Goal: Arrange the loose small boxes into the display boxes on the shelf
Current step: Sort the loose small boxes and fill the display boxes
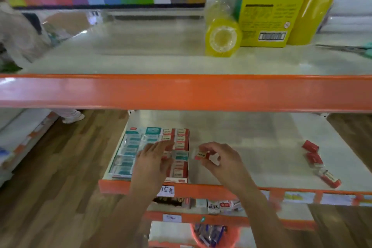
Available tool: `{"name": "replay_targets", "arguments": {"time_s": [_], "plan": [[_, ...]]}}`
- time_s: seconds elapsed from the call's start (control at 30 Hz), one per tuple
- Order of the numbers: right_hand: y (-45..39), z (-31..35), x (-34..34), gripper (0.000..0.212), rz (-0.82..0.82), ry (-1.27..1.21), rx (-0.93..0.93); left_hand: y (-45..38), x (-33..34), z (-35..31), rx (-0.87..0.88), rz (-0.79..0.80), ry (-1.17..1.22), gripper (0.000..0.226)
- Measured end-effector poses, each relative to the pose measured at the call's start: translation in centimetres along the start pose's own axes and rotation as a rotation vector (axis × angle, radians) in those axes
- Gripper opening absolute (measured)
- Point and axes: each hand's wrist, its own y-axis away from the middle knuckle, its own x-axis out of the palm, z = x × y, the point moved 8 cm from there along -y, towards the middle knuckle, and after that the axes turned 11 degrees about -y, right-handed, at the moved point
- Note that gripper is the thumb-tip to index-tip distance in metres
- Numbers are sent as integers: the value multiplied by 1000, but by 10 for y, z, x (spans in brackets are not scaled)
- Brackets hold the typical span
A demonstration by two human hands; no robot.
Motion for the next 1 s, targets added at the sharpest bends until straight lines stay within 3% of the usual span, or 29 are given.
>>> {"name": "replay_targets", "arguments": {"time_s": [0.5,1.0], "plan": [[-33,62,111,29,177,-6,-35,24,-33,118,-261,77,194,34],[-37,64,126,25,120,21,-28,16,-23,148,-132,72,87,27]]}}
